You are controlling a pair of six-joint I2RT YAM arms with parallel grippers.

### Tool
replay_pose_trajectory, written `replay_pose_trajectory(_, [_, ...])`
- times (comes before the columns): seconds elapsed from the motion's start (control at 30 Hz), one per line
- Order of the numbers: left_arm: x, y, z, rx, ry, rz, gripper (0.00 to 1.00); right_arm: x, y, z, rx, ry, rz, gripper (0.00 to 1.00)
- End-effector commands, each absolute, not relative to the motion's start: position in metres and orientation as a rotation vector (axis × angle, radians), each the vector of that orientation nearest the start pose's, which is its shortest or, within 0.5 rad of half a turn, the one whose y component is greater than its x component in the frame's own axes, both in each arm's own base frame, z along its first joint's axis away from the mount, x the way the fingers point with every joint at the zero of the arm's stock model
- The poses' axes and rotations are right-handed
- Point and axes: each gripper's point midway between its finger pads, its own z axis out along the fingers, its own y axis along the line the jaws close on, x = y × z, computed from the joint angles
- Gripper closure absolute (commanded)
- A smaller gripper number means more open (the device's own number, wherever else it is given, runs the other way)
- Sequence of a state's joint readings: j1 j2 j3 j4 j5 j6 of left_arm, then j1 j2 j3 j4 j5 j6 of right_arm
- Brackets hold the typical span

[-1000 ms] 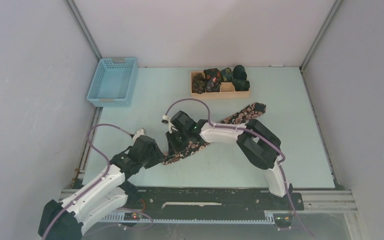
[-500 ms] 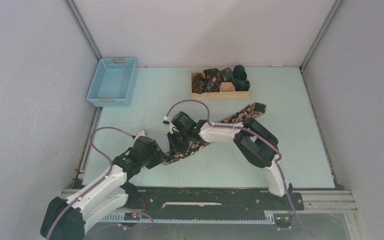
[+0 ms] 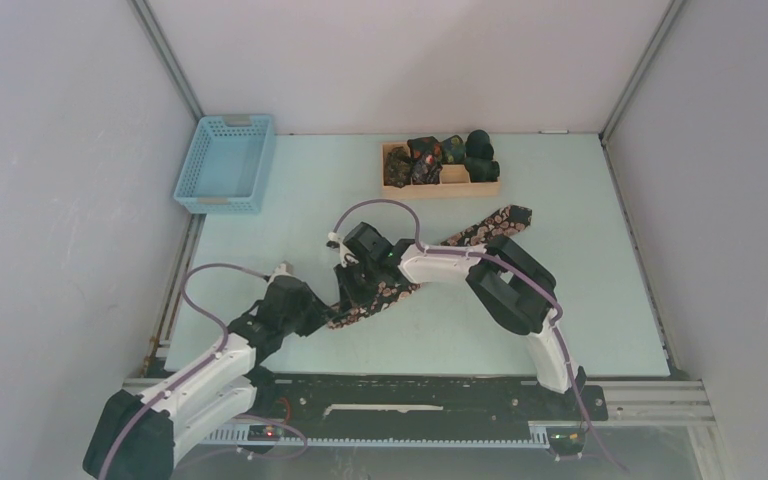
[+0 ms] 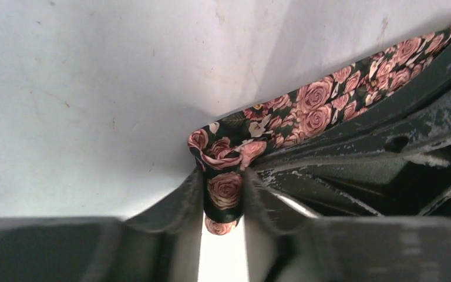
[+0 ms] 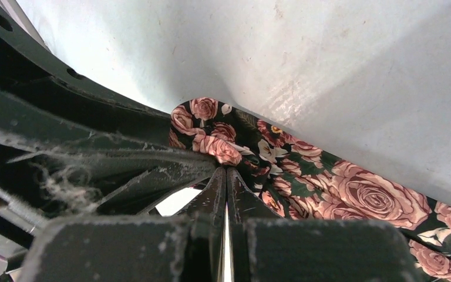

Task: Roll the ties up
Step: Roll the tie at the center of the board.

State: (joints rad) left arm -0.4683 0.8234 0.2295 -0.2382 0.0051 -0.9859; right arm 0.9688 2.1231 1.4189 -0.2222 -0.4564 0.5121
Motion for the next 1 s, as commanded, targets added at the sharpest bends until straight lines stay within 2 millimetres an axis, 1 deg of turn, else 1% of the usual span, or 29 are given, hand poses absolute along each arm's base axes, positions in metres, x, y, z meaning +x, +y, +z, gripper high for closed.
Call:
replay_pose_trajectory(0.0, [0.182,-0.140,0.009,-0.679,2.457,-0.698,0.76,0.195,0.451,0.010,-0.846,2.674,1.051,1.00])
replay_pose_trajectory(0.07, [0.183,-0.141,0.011,-0.678,2.454,-0.706,0.90,0.196,0.452,0.012,-0.844,2.667,1.058,1.00])
replay_pose_trajectory(0.13, [0.185,-0.140,0.015,-0.674,2.444,-0.698,1.00,0.198,0.456,0.018,-0.836,2.647,1.084,1.00])
replay_pose_trajectory(0.2, [0.187,-0.137,0.020,-0.666,2.439,-0.672,1.00,0.200,0.461,0.030,-0.835,2.623,1.106,1.00])
replay_pose_trajectory(0.3, [0.189,-0.134,0.030,-0.625,2.459,-0.620,1.00,0.205,0.471,0.053,-0.832,2.572,1.136,1.00])
replay_pose_trajectory(0.33, [0.192,-0.129,0.034,-0.616,2.454,-0.574,1.00,0.206,0.473,0.060,-0.832,2.559,1.143,1.00])
replay_pose_trajectory(0.43, [0.193,-0.118,0.045,-0.577,2.473,-0.472,1.00,0.206,0.479,0.079,-0.833,2.524,1.166,1.00])
replay_pose_trajectory(0.5, [0.194,-0.111,0.051,-0.562,2.482,-0.406,1.00,0.204,0.481,0.087,-0.838,2.505,1.175,1.00])
replay_pose_trajectory(0.67, [0.192,-0.099,0.057,-0.532,2.518,-0.296,1.00,0.204,0.490,0.095,-0.836,2.486,1.198,1.00])
replay_pose_trajectory(0.9, [0.193,-0.088,0.068,-0.504,2.540,-0.183,1.00,0.201,0.508,0.091,-0.860,2.487,1.205,1.00])
replay_pose_trajectory(0.97, [0.193,-0.085,0.071,-0.497,2.545,-0.156,1.00,0.200,0.511,0.086,-0.865,2.494,1.202,1.00])
